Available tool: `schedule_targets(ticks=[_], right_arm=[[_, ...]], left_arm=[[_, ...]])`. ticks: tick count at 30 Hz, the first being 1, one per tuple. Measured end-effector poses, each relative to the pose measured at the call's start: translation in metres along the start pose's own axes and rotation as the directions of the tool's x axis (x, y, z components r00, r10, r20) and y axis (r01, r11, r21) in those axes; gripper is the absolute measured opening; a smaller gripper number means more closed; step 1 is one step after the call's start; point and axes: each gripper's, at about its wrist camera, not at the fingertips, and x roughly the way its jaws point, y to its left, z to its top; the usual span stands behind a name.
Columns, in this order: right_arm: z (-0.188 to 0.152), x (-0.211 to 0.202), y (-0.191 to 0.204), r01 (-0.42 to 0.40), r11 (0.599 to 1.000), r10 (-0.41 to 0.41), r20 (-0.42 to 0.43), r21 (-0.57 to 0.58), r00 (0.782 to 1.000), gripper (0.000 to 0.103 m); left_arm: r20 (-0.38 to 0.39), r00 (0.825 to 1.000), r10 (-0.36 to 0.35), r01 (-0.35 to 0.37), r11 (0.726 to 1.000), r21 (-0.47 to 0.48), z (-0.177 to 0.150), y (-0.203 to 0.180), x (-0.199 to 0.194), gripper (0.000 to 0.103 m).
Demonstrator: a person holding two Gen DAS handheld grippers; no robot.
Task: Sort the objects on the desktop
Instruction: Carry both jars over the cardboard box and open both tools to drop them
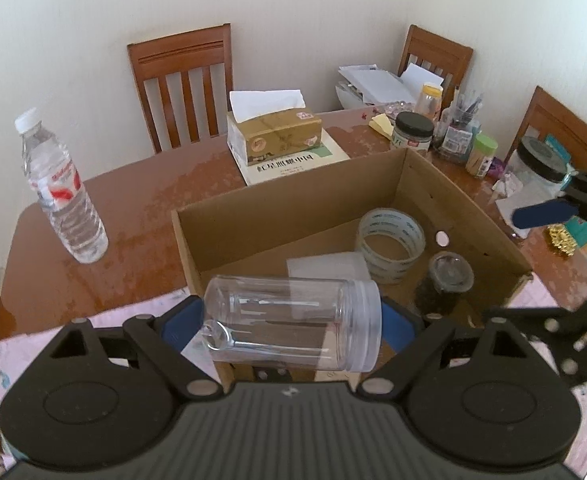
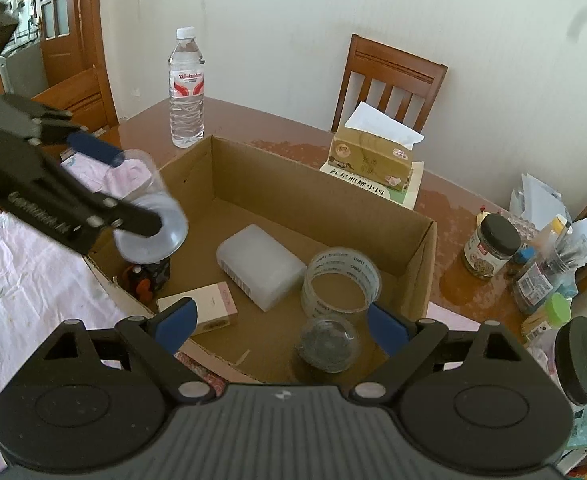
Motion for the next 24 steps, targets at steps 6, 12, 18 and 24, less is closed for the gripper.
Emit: schedule_targets(ticks=[6,12,18,24], right_arm=[[-0.002,-0.004,-0.001,0.005,1.000,-0.005,0.008,0.010,1.000,0.095],[-0.005,-0.007,-0.001,0.013,1.000,-0.013,0.003,0.011,1.000,0.095],[-0.008,-0.009,-0.001,0.013,1.000,-0.013,-0.001,0.027,1.000,0.095],[-0.011,-0.010,0.000,0.013,1.000,-0.013,-0.004,0.028,1.000,0.095]], left_arm=[[-0.010,1.000,0.023,-0.022,0.997,0.076,0.010,-0.001,0.016,0.092],[-0.007,0.998,0.064,-0.061,0.982,0.179,0.014,-0.006,0.030,0.093],[0.007,0.992,0.127,-0.125,0.965,0.229,0.015,-0.006,0.039,0.094],[-0.010,0.995,0.098,-0.094,0.970,0.224,0.009,-0.006,0.032,0.094]])
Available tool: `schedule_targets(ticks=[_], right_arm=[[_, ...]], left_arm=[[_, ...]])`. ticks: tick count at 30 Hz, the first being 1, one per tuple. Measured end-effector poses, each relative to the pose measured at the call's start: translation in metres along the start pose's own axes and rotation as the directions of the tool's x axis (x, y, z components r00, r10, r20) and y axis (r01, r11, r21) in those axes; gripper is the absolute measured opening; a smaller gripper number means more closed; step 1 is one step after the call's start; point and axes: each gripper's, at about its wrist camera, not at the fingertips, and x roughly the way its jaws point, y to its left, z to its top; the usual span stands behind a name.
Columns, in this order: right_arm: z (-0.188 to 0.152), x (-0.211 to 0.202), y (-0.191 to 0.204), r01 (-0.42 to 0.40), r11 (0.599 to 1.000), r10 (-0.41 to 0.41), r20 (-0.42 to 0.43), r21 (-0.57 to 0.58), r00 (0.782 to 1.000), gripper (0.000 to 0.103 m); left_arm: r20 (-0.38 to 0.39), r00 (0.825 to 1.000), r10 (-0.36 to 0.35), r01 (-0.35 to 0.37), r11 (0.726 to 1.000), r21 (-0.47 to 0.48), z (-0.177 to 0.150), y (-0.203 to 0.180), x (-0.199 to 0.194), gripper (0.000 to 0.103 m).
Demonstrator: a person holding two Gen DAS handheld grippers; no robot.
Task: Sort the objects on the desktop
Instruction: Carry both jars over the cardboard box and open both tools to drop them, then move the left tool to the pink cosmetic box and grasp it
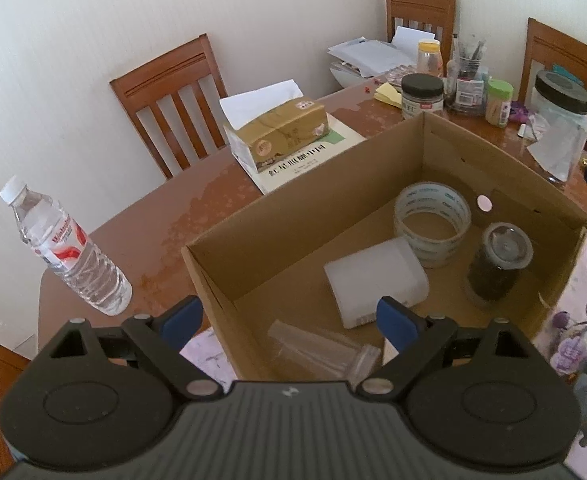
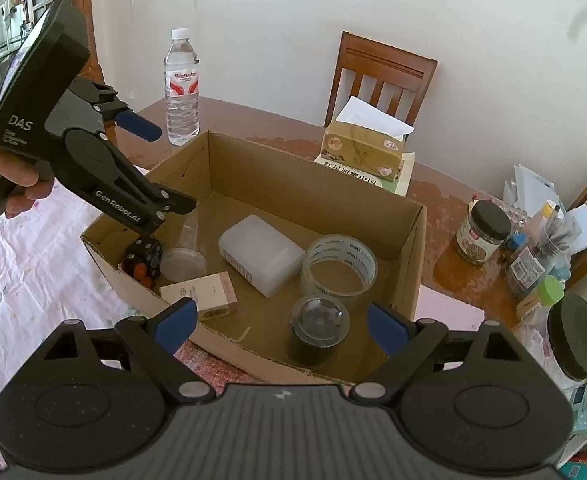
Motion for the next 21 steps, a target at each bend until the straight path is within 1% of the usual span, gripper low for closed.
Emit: schedule_targets(ticks=[4,13,21], right_arm=[[-0.004,0.000,0.003,-0.004,1.000,0.004,-0.010,0.001,1.000,0.095],[-0.015,-0.007,0.011,-0.021,1.000,0.021,-0.016,-0.001,1.000,0.095],[-0.026,-0.016,0.015,-0.025,1.000,0.025,-0.015,0.007,1.000,0.095]], left_arm=[[-0.003,1.000,-0.021,0.021,1.000,-0.002,-0.004,-0.001,-0.008,0.094],[0.003,0.999,-0.034,0.034,0.999,-0.027,-0.015,-0.004,-0.032,0.094],[0.023,0.998,-0.055,0.056,0.998,-0.038,-0.029,-0.016,-0.059,0.094]])
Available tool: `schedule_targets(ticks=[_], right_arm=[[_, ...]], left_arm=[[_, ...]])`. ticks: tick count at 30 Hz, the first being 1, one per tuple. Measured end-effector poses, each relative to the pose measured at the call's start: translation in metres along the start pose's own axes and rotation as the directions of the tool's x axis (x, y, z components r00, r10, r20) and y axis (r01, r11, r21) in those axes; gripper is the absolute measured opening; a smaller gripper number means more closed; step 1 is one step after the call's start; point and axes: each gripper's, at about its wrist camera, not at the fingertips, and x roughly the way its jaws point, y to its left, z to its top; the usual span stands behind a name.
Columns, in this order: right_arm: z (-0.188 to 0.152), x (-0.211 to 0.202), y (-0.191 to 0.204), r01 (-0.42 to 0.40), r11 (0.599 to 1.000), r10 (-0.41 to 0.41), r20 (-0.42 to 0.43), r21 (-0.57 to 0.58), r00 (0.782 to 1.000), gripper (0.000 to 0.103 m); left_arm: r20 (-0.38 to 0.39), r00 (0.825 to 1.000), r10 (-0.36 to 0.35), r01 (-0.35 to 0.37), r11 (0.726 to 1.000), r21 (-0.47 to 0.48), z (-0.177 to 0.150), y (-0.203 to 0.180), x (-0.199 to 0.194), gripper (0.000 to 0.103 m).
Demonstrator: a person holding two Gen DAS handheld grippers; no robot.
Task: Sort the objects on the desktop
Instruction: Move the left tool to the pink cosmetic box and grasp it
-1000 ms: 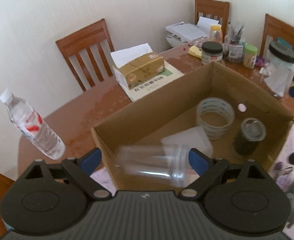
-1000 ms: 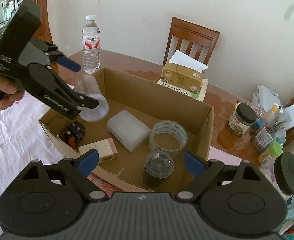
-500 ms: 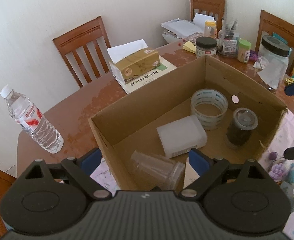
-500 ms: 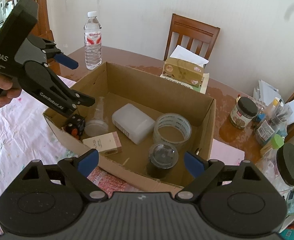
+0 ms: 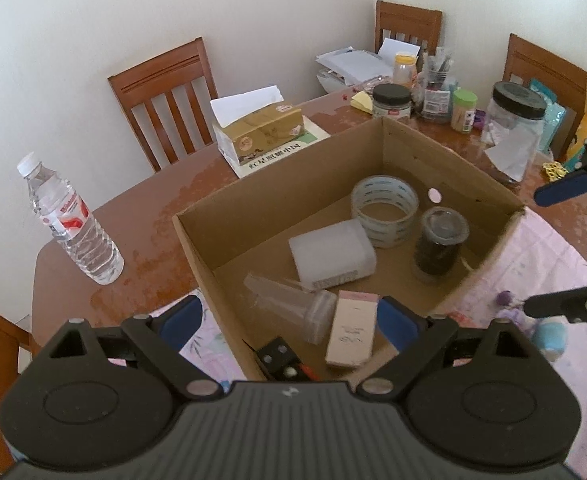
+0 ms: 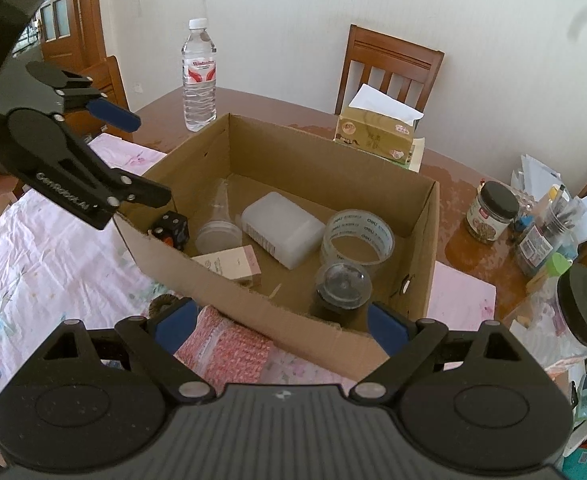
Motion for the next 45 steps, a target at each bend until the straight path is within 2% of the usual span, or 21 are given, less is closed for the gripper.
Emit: schedule_targets(ticks=[16,22,30,39,43,45], right_arm=[[-0.045,-0.019,0.002,-0.012,0.999,0.013,-0.025,0.044,1.000,0.095],[-0.062,-0.022,0.000,-0.019,0.996,0.023,-0.038,0.084,0.999,0.095],[-0.086,-0.022,0.000,0.000,0.992,0.005,-0.042,0.122,0.999,0.097],[-0.107,-0.021,-0.005,-0.004,0.984,0.015,-0.060,0.176,0.998,0.097],[-0.112,-0.017,-0.008,-0.003,0.983,0.018,-0.076,0.184,0.997,0.097],[-0.114,-0.015,-0.008,0.001,0.984,0.014,-0.084,0.177,0.996,0.097]], left_arm=[[-0.005,0.998,-0.068,0.068,0.997,-0.041,-0.046,-0.043,-0.034,0.095],[-0.035,0.997,-0.066,0.065,0.998,-0.018,-0.065,-0.063,-0.034,0.095],[-0.094,0.987,-0.129,0.126,0.991,-0.040,-0.089,-0.087,-0.028,0.095],[-0.120,0.988,-0.097,0.094,0.995,-0.028,-0.109,-0.113,-0.026,0.095],[-0.148,0.982,-0.117,0.112,0.993,-0.040,-0.117,-0.120,-0.021,0.095],[-0.151,0.984,-0.094,0.091,0.995,-0.032,-0.120,-0.124,-0.020,0.095]])
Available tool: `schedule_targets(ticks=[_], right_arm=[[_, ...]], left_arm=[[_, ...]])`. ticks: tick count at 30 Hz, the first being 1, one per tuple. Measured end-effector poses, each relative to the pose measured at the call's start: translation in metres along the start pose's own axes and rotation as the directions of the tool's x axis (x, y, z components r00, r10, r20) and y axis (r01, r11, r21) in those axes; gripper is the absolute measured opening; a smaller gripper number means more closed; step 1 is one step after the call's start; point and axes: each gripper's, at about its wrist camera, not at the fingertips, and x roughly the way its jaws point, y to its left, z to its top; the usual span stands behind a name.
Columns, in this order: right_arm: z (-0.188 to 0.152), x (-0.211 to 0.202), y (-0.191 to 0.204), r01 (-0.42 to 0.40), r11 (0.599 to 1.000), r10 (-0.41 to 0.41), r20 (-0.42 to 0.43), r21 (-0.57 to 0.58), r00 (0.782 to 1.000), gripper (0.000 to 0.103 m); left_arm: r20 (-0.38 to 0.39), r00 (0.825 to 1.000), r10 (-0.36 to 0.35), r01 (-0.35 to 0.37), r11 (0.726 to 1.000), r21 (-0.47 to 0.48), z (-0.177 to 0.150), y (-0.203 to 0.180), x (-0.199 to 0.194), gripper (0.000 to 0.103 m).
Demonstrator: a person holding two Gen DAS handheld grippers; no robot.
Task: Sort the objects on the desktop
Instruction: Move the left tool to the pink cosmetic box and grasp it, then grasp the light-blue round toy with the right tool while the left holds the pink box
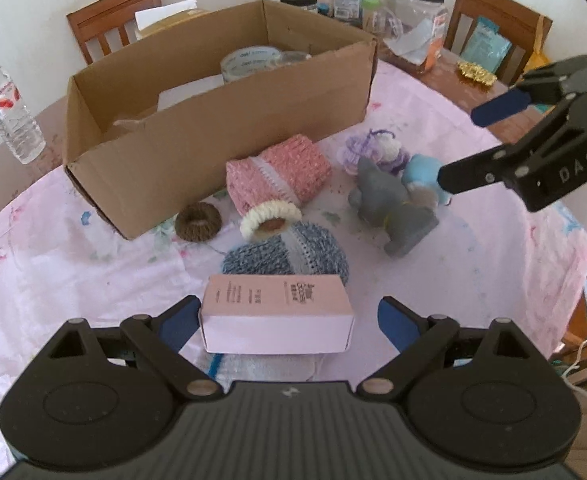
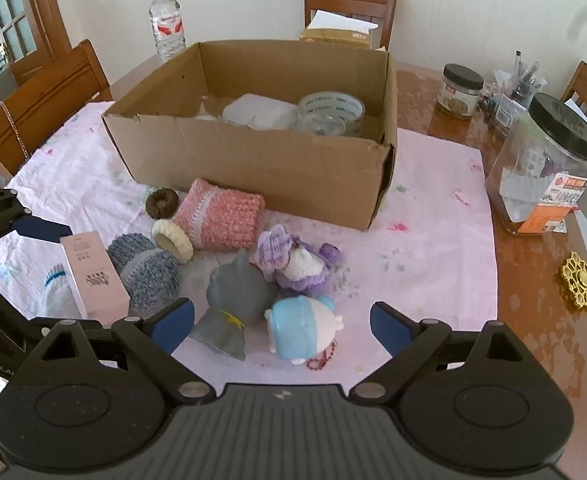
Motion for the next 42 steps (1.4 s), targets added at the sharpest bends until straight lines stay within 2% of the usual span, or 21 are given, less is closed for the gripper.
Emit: schedule_targets(ticks=[6,15,23,27,30,33,35,42], right_arm=[[-0.005,0.009,-0.003,0.005,1.000,-0.005,-0.022,-0.025,1.000,0.097],[-0.009,0.026,-0.009,0.008,0.998,-0.012,-0.051,-0.066,0.999,0.095],[-0.007,0.045,-0.016,-0.005,0.997,-0.002,-0.088,-0.083,0.996,0.083],[-0.006,0.053,-0.011,-0.016,0.995,0.006,-0.098,-0.100,0.995,0.081],[-0.006,0.058,-0.008,-0.028,0.994,0.017,-0.110,-0.106,0.994,0.075],[-0.006,0.063,-0.006,-0.023,0.993,0.009,-0.117,-0.115,0.993,0.070],[-0.006,0.065,-0.005,-0.015,0.993,0.000,-0.120,-0.121,0.993,0.060],[-0.005,0.062,-0.003,-0.009,0.992,-0.006,-0.120,-0.124,0.993,0.059]], left_arm=[[0.005,0.999,0.039,-0.039,0.999,0.017,-0.001,-0.004,0.004,0.095],[-0.012,0.999,0.038,-0.039,0.999,-0.021,-0.002,0.005,0.011,0.094],[-0.017,1.000,0.019,-0.020,0.999,-0.047,-0.002,0.012,0.013,0.092],[-0.020,1.000,0.016,-0.017,0.999,-0.040,-0.002,0.012,0.014,0.092],[-0.025,1.000,0.014,-0.014,0.999,-0.032,-0.002,0.012,0.015,0.091],[-0.029,1.000,0.001,-0.002,0.999,-0.037,-0.003,0.013,0.015,0.085],[-0.031,1.000,-0.002,0.001,0.999,-0.039,-0.004,0.013,0.015,0.081],[-0.013,1.000,-0.013,0.013,0.999,-0.041,-0.004,0.016,0.012,0.080]])
